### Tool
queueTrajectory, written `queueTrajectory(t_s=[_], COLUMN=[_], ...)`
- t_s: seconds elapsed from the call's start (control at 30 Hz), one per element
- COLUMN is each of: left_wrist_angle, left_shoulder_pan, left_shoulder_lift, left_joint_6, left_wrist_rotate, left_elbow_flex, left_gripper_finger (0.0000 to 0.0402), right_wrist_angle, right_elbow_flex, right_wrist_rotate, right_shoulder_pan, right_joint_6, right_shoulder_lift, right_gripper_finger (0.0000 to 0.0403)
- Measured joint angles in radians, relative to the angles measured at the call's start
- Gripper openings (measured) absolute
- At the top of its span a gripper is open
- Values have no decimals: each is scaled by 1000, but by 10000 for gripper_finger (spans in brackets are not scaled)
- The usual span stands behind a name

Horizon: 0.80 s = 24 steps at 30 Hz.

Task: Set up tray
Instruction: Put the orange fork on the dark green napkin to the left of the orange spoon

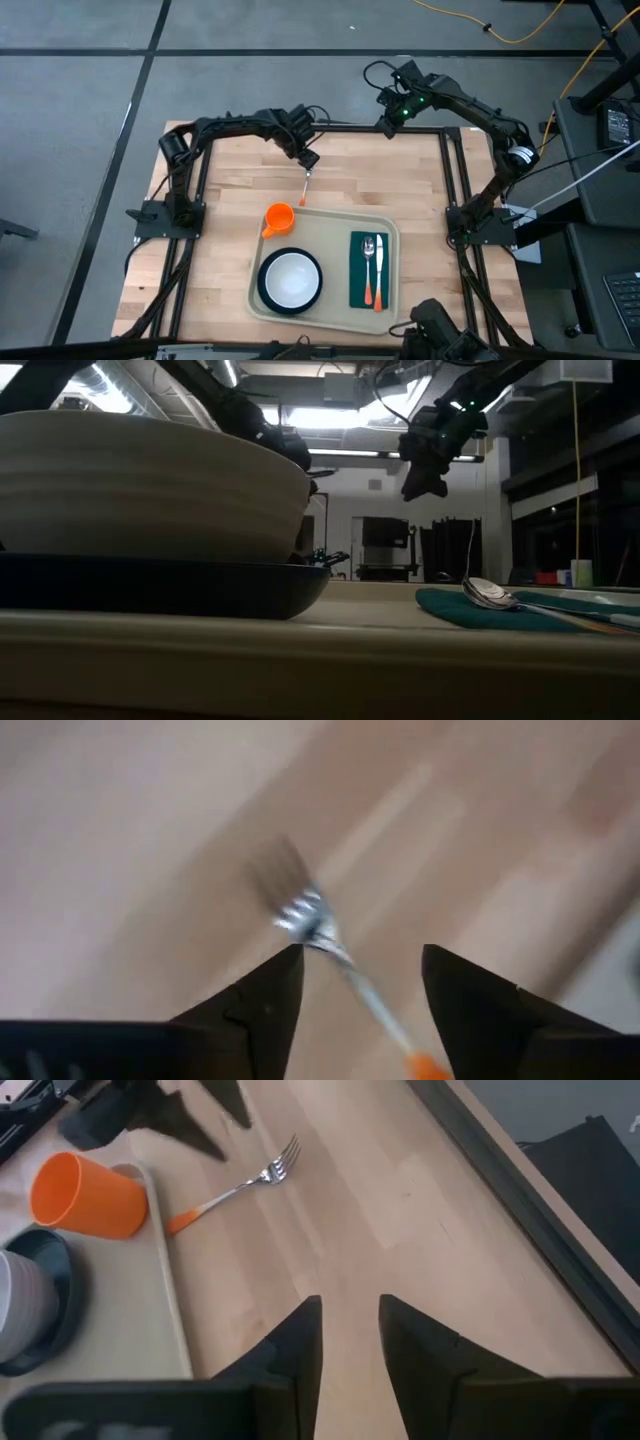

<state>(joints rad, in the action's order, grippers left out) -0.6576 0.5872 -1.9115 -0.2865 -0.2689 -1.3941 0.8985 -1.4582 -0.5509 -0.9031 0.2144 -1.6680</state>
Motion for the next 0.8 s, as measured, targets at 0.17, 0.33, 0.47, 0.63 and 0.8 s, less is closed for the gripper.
queueTrajectory(t_s=[0.17, 0.33, 0.47, 0.63, 0.8], left_wrist_angle=[-90, -192, -270, -394, -691], left_shoulder_pan=[-26, 17, 112, 190, 201], left_shoulder_lift=[-21, -21, -63, -136, -241], left_joint_6=[-17, 31, 38, 98, 307], left_wrist_rotate=[-60, -125, -402, -481, -302], left_elbow_flex=[-144, -282, -334, -412, -514], left_gripper_finger=[228, 232, 231, 231, 230], right_wrist_angle=[-31, -43, -43, -38, -17], right_elbow_flex=[0, 0, 0, 0, 0], right_wrist_rotate=[-1, -32, -81, -82, -99], right_shoulder_pan=[0, 0, 0, 0, 1], right_joint_6=[1, 6, 35, 54, 60], right_shoulder_lift=[0, 0, 0, 0, 0], right_gripper_finger=[107, 107, 107, 107, 107])
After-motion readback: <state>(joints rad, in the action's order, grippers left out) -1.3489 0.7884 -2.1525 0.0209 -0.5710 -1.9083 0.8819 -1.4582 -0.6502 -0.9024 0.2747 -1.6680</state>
